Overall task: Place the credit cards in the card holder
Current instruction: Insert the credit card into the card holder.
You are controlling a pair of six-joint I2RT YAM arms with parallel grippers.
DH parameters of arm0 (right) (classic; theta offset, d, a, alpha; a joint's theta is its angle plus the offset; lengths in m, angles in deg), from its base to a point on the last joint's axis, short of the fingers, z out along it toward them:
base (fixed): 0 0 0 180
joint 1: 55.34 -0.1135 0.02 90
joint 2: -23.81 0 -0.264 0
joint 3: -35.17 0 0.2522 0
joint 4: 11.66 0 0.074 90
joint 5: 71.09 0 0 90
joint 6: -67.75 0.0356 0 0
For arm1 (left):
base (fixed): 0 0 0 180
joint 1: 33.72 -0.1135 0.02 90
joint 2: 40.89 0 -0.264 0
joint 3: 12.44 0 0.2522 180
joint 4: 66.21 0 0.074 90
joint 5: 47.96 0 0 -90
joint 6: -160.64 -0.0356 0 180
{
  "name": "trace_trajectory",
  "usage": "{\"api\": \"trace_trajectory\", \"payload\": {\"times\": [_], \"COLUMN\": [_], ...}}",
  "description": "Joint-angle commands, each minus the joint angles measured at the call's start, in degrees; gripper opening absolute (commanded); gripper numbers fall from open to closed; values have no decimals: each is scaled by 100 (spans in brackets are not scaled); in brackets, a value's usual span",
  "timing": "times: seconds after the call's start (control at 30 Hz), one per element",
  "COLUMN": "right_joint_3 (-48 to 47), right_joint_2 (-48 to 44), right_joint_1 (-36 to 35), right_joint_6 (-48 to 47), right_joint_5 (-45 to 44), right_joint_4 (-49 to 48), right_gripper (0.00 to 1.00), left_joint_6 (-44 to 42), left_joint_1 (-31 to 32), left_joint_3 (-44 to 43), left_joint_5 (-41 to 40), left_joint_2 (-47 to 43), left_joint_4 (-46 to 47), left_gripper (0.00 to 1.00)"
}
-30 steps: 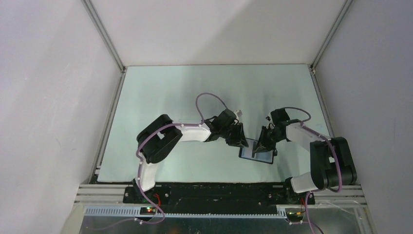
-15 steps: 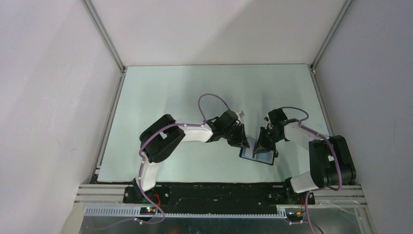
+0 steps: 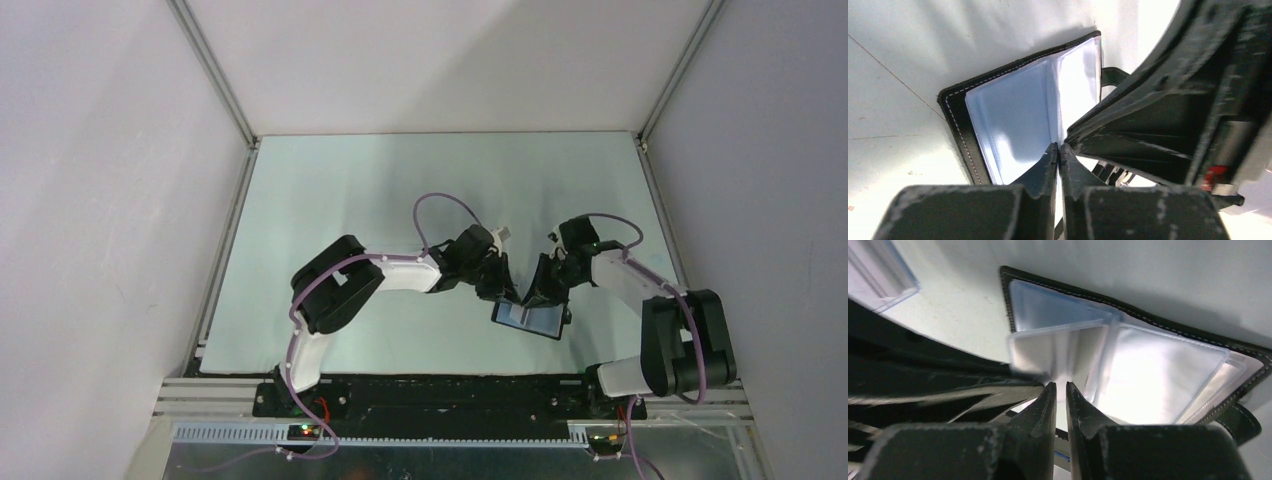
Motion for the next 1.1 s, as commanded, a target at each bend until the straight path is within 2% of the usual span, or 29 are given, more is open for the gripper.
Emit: {"api": "trace_trajectory", "payload": {"times": [0.0, 0.1, 0.2, 0.33, 0.4, 0.47, 0.73, 0.87, 0.93, 1.07], "right_joint_3": [-551, -765, -981, -1183, -1272, -1348, -1379, -1375, -1372, -1379], "right_joint_2": [-656, -1012, -1466, -1877, -1968, -1993, -2064, -2086, -2073, -2013], "right_joint_1": [192, 407, 624, 984, 1271, 1388, 1630, 1676, 1678, 1640], "right_joint_6": [-139, -181, -234, -310, -376, -432, -542, -566, -581, -604], "right_joint_5": [26, -139, -243, -253, -193, -128, -37, 7, 49, 155], "right_joint_4": [341, 668, 849, 1060, 1149, 1233, 1312, 1333, 1336, 1308], "right_gripper": [17, 21, 27, 31, 32, 32, 33, 35, 37, 53], "left_joint_6": [103, 224, 367, 458, 493, 523, 685, 563, 422, 87], "left_joint_1": [86, 92, 116, 235, 324, 449, 695, 687, 660, 517], "left_joint_3": [-194, -243, -333, -702, -880, -1057, -1407, -1342, -1274, -859], "left_joint_5": [131, 139, 146, 324, 394, 430, 589, 548, 447, 169], "left_joint_2": [6, -48, -62, 123, 270, 396, 919, 808, 598, -127], "left_joint_4": [241, 236, 211, 208, 208, 209, 209, 214, 216, 221], "left_gripper": [5, 1, 3, 19, 32, 37, 41, 42, 46, 58]}}
